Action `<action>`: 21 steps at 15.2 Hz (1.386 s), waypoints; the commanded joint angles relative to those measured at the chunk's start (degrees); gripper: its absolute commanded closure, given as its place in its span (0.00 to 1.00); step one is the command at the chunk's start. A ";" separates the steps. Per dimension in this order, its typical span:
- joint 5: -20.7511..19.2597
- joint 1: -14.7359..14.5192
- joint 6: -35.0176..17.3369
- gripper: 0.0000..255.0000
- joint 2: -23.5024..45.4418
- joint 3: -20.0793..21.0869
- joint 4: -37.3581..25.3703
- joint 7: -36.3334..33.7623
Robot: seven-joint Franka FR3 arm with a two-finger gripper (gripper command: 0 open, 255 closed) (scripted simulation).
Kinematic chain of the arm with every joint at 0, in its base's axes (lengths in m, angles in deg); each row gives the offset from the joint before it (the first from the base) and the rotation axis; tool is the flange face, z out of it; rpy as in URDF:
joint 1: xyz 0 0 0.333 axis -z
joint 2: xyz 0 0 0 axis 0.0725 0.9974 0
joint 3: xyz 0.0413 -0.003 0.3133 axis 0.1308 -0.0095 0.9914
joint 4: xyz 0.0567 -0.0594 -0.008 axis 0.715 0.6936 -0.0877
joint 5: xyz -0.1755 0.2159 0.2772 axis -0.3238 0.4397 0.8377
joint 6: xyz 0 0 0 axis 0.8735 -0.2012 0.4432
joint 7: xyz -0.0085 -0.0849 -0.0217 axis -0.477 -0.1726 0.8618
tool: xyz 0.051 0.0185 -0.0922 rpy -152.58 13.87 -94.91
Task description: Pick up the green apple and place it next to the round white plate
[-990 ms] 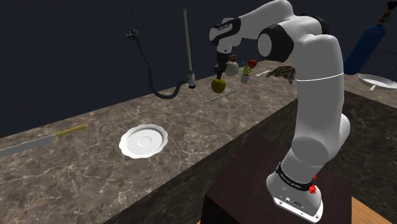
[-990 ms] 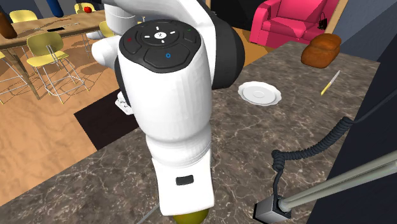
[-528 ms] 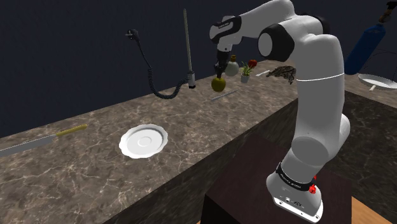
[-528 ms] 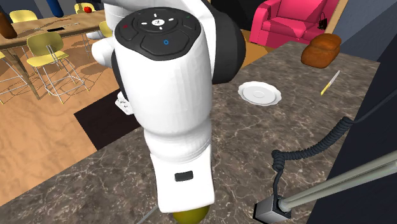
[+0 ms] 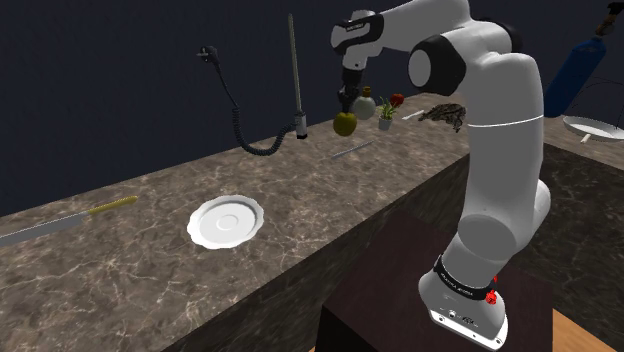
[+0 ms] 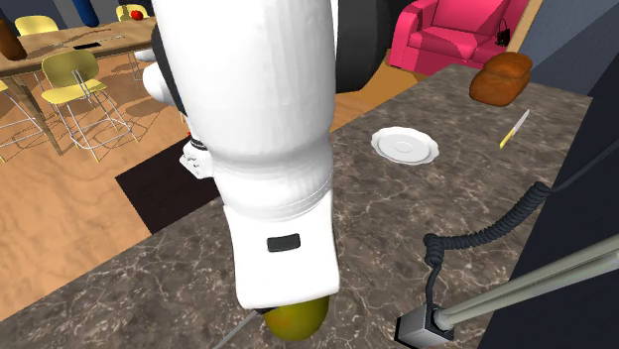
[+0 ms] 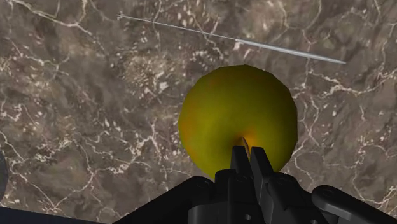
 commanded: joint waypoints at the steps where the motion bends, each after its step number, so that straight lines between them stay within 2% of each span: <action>1: -0.18 0.05 1.47 1.00 -0.32 -0.09 -1.19 -0.24; 12: -0.33 1.15 10.07 1.00 -0.02 -0.29 -10.22 -1.11; 21: 0.42 3.06 18.39 1.00 2.24 -0.18 -20.87 -1.79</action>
